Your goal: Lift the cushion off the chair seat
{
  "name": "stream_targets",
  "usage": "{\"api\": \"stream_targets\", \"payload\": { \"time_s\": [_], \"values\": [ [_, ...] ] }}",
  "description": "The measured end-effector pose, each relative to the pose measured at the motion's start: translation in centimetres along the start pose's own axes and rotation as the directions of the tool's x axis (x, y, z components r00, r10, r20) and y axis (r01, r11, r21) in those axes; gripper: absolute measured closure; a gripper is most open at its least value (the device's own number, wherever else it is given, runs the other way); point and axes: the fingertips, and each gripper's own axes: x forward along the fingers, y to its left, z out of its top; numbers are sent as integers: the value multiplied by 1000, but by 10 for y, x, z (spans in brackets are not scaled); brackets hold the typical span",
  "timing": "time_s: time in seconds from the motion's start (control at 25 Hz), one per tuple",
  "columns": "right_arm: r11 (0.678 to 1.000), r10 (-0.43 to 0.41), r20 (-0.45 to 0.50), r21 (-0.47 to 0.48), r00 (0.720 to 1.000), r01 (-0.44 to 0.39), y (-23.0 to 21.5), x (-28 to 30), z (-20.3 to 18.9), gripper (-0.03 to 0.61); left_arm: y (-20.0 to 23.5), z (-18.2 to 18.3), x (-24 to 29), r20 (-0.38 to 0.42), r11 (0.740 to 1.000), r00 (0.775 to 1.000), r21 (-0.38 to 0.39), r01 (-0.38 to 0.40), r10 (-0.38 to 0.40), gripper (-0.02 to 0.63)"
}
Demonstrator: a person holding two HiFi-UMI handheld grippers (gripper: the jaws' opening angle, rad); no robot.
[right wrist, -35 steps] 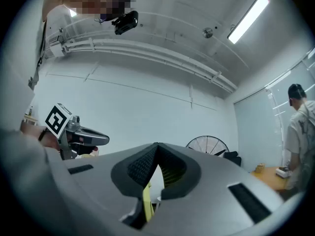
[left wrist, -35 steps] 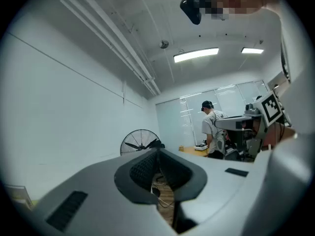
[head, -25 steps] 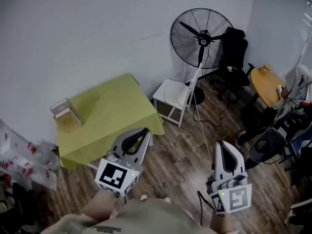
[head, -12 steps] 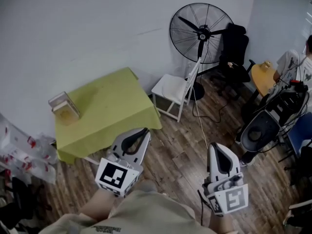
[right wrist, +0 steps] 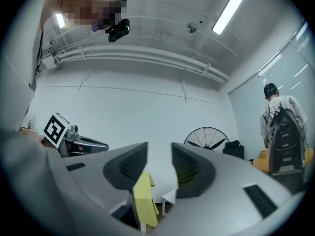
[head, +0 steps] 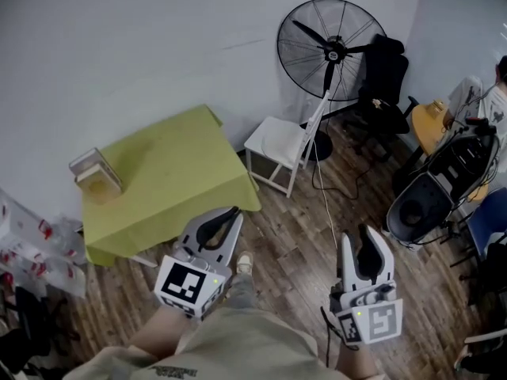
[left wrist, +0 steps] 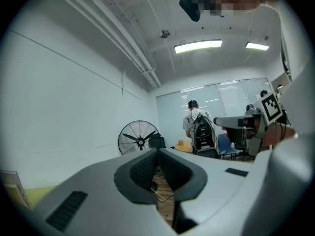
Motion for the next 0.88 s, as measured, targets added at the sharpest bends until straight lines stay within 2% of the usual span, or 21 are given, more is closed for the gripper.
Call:
{"api": "stream_targets", "payload": {
  "time_s": [0.04, 0.08, 0.24, 0.52, 0.88],
  "values": [
    [1000, -1, -8, 3, 1000, 1, -3, 10, -3, 369, 8, -1, 6, 11, 1000, 1000, -15, -8, 8, 581],
    [1000, -1, -18, 3, 1000, 1, -5, 20, -7, 331, 17, -1, 12, 24, 1000, 1000, -27, -12, 13, 581],
    [1000, 2, -64, 6, 998, -2, -14, 59, -30, 331, 44, -1, 40, 57, 1000, 998, -24, 4, -3, 581],
    [1000, 1, -110, 5, 994, -1, -23, 148, -56, 331, 113, -20, 99, -14, 1000, 1000, -29, -4, 4, 581],
    [999, -8, -177, 32, 984, 14, -43, 275, -90, 328, 212, -33, 183, -57, 998, 998, -59, -3, -1, 581]
  ]
}}
